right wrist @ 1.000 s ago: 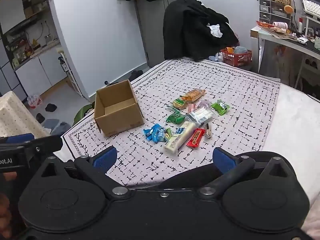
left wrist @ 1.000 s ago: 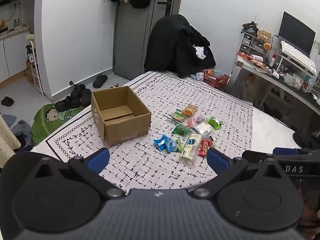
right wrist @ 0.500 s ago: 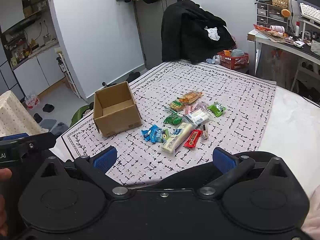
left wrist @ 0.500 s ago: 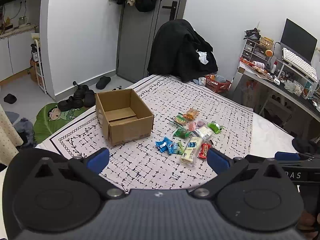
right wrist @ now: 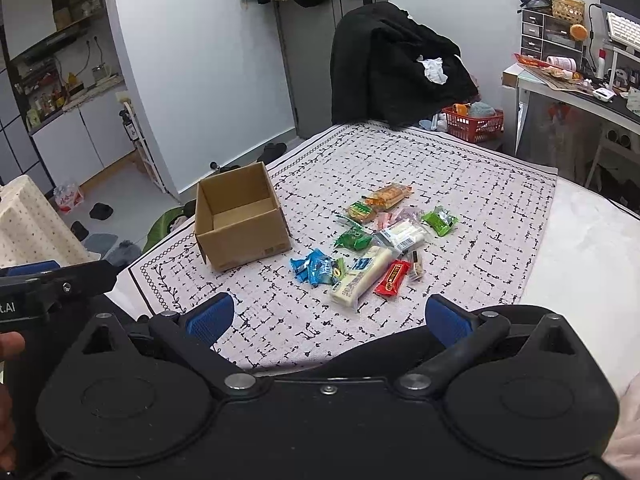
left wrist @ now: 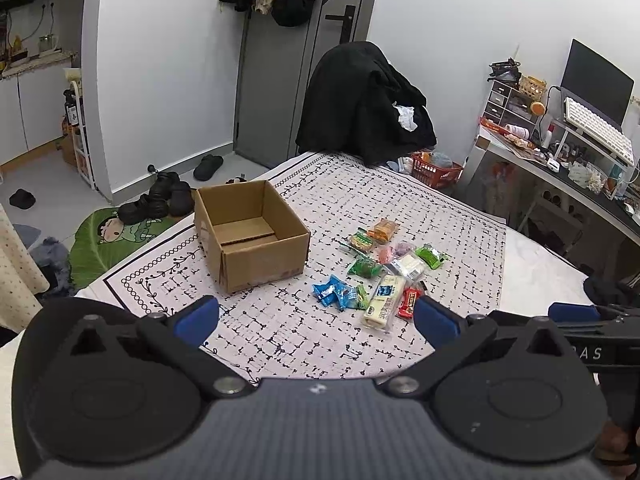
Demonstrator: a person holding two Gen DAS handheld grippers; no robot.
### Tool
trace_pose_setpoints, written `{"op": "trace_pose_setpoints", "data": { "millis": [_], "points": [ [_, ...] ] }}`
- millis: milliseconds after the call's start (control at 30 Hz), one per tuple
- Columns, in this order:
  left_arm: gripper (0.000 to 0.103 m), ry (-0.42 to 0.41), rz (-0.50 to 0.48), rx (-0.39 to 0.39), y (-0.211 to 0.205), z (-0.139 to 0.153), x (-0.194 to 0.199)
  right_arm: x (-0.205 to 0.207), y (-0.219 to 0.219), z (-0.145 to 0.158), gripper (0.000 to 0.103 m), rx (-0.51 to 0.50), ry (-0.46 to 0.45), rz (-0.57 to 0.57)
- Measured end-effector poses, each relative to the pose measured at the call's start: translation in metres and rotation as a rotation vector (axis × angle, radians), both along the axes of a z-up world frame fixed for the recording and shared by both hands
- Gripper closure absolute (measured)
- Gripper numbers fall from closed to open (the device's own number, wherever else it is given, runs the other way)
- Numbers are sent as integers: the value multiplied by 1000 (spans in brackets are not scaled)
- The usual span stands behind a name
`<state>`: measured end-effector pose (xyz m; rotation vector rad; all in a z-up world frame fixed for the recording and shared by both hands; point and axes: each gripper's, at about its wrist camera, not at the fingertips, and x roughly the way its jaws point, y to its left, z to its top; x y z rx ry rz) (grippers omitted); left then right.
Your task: Organize snacks
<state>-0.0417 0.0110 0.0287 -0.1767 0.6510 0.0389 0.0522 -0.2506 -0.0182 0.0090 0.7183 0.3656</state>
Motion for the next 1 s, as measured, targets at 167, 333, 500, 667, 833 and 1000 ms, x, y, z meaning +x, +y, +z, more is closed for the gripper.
{"op": "trace_pose_setpoints", "data": {
  "millis": [167,333,500,667,833,1000],
  "points": [
    [0,2,2,0,2,1,-1,-2,3,0,0,-6,4,4],
    [0,0,3,-5,4,1,-3,-2,4,0,0,-10,4,8],
    [0,11,0,-7,3,0,-2,-1,4,0,0,-14,1,8],
    [0,11,-4,-14,3,0,-2,0,4,1,0,-11,1,5],
    [0,10,-4,-15,3,0,-2,-2,-2,3,0,2,-9,-12],
    [0,10,-5,-8,3,0,-1,-1,-4,2,0,6,-7,-12]
  ]
}}
